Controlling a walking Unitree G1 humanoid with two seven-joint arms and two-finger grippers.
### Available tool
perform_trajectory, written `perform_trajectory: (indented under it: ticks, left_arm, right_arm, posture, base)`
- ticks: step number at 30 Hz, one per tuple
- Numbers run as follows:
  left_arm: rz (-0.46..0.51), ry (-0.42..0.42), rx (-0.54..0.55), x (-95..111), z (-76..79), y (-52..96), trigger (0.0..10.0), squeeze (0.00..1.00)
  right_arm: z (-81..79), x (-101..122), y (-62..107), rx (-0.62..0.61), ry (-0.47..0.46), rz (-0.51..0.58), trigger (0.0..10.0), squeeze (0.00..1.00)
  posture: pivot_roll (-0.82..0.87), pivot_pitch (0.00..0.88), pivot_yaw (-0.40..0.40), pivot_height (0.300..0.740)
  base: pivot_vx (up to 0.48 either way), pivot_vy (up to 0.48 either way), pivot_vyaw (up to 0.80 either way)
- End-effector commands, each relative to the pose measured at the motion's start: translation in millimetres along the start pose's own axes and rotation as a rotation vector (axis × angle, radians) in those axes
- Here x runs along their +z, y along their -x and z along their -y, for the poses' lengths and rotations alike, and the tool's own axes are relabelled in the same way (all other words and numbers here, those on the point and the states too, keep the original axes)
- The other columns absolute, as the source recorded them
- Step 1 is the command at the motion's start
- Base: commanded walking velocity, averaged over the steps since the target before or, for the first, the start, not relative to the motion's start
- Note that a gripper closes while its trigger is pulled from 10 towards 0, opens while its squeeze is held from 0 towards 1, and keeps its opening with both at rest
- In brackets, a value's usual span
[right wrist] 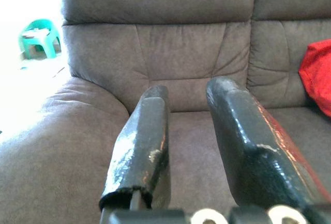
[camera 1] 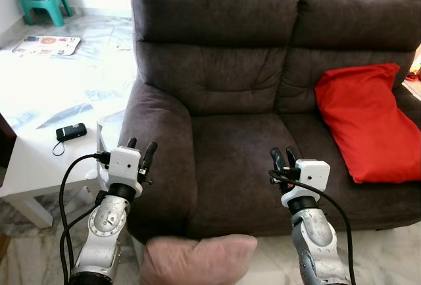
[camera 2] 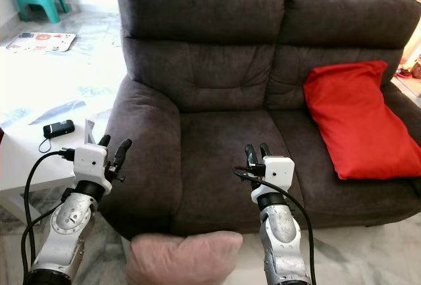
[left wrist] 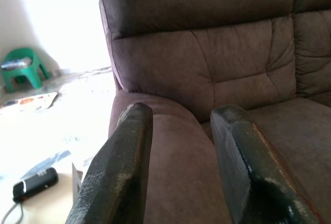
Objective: Move the pillow to the sofa from floor
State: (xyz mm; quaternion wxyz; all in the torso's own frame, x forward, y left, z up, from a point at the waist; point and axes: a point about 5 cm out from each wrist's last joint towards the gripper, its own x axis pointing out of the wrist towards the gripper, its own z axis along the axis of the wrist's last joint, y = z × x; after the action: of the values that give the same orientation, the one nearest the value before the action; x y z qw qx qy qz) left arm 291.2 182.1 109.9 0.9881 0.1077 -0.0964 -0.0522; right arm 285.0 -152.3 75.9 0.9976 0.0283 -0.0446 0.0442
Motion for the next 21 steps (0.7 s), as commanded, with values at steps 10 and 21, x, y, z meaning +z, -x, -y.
perform_trajectory:
  ticks: [10,21]
  left_arm:
    - [0.015,-0.031,-0.006,4.8,3.3,-3.4,10.0,0.0]
    - [0.024,-0.037,-0.017,6.6,4.6,-3.4,10.0,0.0]
  right_arm:
    - [5.1,0.3,-0.4,-0.019,0.008,0.004,10.0,0.0]
    - [4.5,-0.6,-0.5,-0.016,0.005,0.001,10.0,0.0]
  posture:
    - [0.13,0.014,-0.027,0.74]
    - [0.13,0.017,-0.028,0.74]
  base:
    - [0.0,-0.158,0.0]
    - [0.0,-0.15,0.0]
